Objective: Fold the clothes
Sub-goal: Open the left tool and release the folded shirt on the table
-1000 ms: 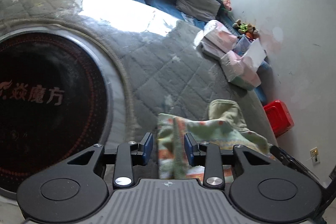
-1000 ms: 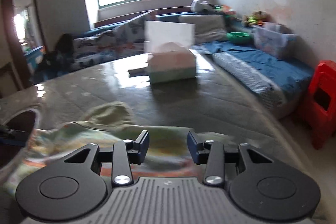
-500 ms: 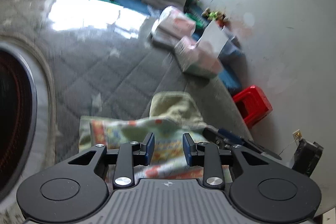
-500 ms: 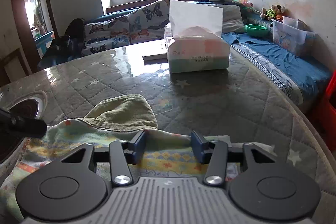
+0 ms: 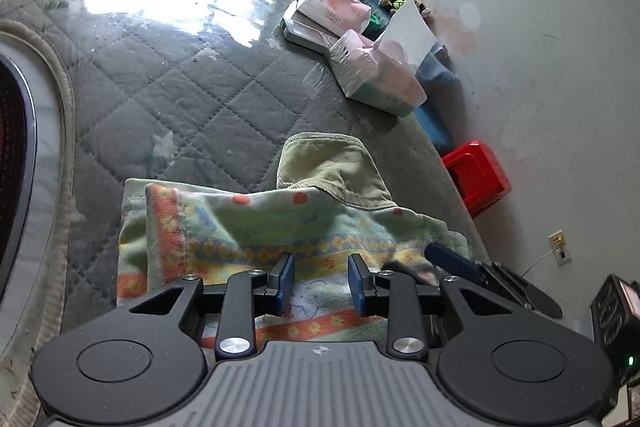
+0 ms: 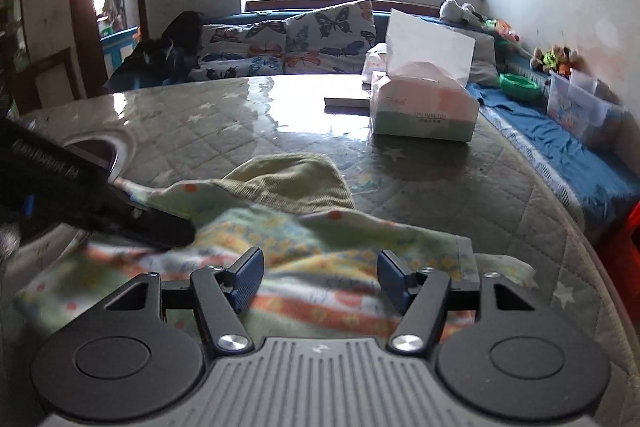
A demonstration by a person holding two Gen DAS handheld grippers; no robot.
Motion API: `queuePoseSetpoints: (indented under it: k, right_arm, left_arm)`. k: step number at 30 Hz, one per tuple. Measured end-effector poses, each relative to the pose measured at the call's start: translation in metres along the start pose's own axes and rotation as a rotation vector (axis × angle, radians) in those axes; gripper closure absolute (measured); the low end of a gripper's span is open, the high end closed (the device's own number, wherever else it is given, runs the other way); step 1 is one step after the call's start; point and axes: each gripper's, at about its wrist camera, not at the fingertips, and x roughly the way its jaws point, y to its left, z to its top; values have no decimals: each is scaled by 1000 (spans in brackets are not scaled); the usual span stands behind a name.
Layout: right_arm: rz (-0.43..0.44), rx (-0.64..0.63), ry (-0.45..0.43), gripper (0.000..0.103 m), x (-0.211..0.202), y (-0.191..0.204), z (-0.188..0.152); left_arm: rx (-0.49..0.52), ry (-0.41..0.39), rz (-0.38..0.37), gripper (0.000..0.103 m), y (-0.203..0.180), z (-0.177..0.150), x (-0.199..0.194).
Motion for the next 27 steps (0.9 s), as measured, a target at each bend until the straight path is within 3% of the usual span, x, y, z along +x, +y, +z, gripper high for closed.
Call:
queuePoseSetpoints:
  k: [5,7,16,27]
  right_arm:
    - [23,-13,-12,35,-26,6,-12]
    - [40,-17,-3,28,-34,9,-19]
    - [57,-41,-14,23,-62,26,-45]
    - [87,-112,-72,21,-57,63,-32]
  left_arm:
    - [29,-1,-29,72,-1,-11,-13]
    - [45,5,-45,72,-1,-19,-20]
    - [74,-14,-46,70,10,-55,-55]
    - [18,-68,-47,69,35,-70,-81]
